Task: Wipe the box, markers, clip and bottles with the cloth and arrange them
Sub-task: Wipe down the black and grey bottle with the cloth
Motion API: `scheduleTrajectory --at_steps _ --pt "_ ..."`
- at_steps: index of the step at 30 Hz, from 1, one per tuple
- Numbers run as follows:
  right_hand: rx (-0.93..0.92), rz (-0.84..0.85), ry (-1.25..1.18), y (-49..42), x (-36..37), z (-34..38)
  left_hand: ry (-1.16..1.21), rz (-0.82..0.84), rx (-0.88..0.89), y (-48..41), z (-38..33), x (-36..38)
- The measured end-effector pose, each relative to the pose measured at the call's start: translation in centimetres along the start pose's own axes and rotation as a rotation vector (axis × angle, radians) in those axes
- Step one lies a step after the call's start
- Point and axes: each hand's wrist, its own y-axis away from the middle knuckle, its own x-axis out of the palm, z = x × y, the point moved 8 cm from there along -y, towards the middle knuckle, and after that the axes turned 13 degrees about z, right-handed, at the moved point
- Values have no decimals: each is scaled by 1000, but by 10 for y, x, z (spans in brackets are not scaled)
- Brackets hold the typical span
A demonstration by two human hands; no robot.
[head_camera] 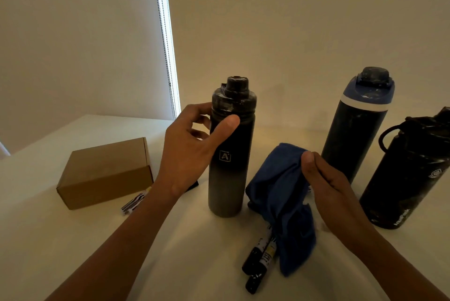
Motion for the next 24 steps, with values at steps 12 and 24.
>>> scheduleTrajectory --at_steps 12,24 --pt "74 -155 -635 3 0 -1 -111 468 -146 9 14 24" --pt "-397 -255 460 15 15 73 -79 323 -53 26 -3 45"
